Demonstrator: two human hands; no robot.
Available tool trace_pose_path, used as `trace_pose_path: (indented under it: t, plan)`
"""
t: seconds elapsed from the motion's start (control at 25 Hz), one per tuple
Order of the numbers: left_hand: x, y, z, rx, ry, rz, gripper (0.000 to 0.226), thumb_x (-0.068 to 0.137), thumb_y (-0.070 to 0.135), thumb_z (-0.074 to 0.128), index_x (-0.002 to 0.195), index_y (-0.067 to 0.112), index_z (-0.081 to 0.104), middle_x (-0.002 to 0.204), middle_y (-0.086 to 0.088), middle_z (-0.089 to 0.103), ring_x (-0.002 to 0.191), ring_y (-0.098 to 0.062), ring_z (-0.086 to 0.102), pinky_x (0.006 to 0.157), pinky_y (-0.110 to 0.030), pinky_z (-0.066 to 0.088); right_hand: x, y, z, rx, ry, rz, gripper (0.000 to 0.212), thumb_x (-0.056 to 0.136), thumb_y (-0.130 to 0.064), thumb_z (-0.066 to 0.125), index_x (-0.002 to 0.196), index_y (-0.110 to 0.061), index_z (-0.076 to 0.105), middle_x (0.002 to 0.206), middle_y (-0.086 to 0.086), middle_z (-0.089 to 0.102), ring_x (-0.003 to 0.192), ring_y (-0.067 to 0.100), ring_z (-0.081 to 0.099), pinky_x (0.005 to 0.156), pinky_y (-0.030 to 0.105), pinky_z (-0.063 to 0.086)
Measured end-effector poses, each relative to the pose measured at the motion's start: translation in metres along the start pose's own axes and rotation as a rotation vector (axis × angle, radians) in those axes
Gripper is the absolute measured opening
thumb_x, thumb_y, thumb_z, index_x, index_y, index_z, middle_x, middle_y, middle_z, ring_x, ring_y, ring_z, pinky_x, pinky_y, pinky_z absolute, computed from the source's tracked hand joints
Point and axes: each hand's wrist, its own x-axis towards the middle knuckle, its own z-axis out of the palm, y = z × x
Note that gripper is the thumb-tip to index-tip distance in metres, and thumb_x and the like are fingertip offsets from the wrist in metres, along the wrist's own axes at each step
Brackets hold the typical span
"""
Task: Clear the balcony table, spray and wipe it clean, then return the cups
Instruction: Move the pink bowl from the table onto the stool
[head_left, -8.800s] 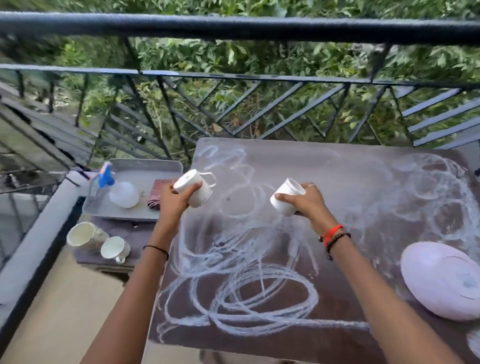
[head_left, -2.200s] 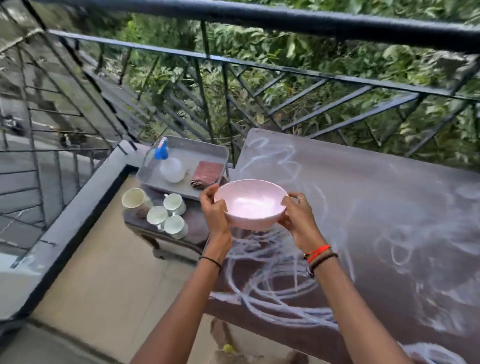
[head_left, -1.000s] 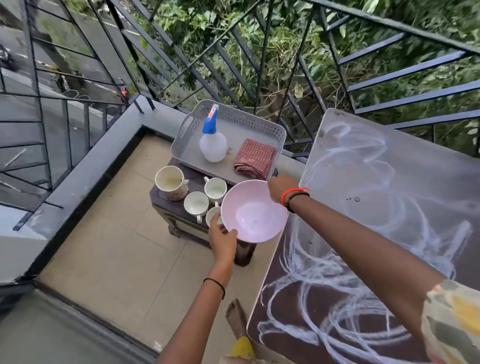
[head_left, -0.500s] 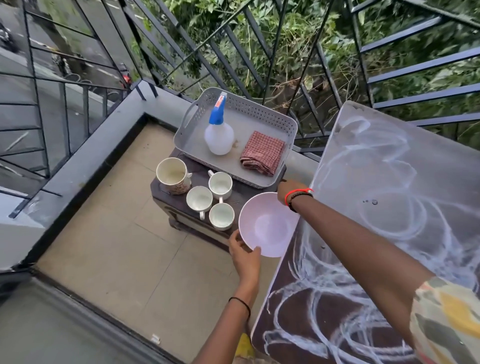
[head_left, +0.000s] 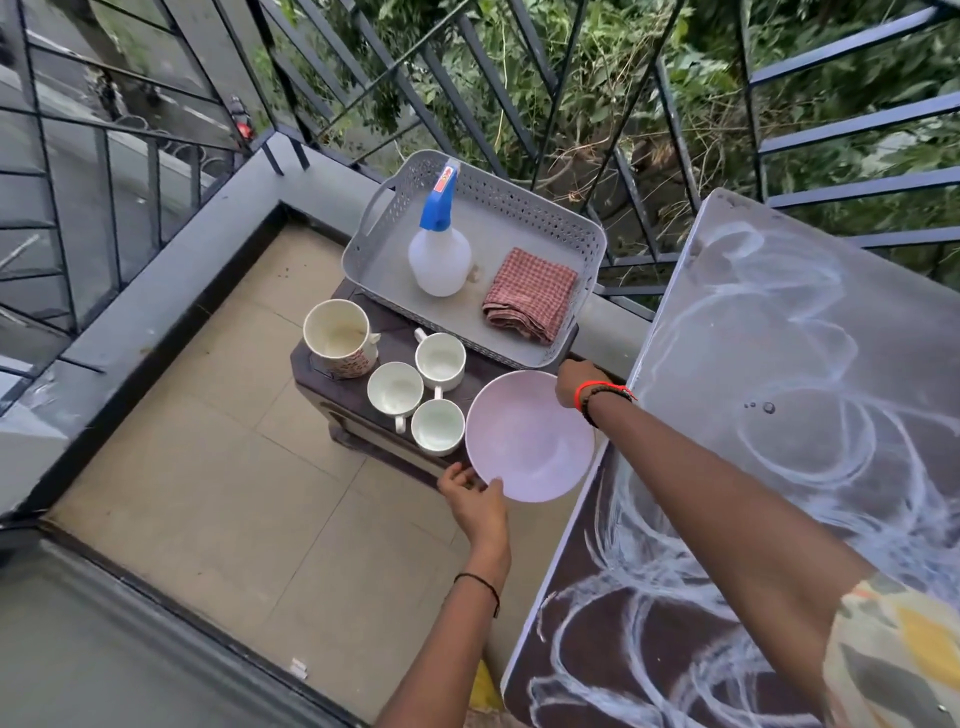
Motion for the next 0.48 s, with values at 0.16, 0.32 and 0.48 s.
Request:
trace_pose_path:
  t: [0.16,0.32,0.48]
  plan:
    - [0.002,-0.001,0.001,-0.104,0.041,-0.043,0.059,0.087,-0.013,0.059,0.139,-0.002,0.034,0.123,-0.021,0.053,0.099,-0.025,0.054,0.050,-0.002,0.044,0.011,0.005,0.000,0.038,-0.019,0.014,0.040,0.090,-0.008,0.041,0.128,0.000,0.050,0.134,0.023,0.051,0.122,0.037,0.051,0.098,0.041,0.044]
    - [0.001,-0.002,0.001,-0.148,0.062,-0.046,0.059,0.087,-0.013,0.061,0.139,-0.003,0.035,0.131,-0.026,0.052,0.100,-0.025,0.053,0.050,-0.002,0.044,0.015,0.007,0.000,0.039,-0.034,0.008,0.038,0.088,-0.007,0.042,0.123,0.002,0.054,0.129,0.023,0.056,0.117,0.038,0.055,0.092,0.042,0.048]
    - [0.005,0.003,0.001,-0.197,0.080,-0.033,0.059,0.087,-0.013,0.061,0.140,-0.005,0.034,0.134,-0.029,0.050,0.103,-0.025,0.052,0.048,-0.002,0.043,0.007,0.006,-0.001,0.027,-0.054,0.036,0.037,0.091,-0.004,0.040,0.124,0.006,0.053,0.127,0.025,0.057,0.114,0.039,0.058,0.090,0.044,0.048]
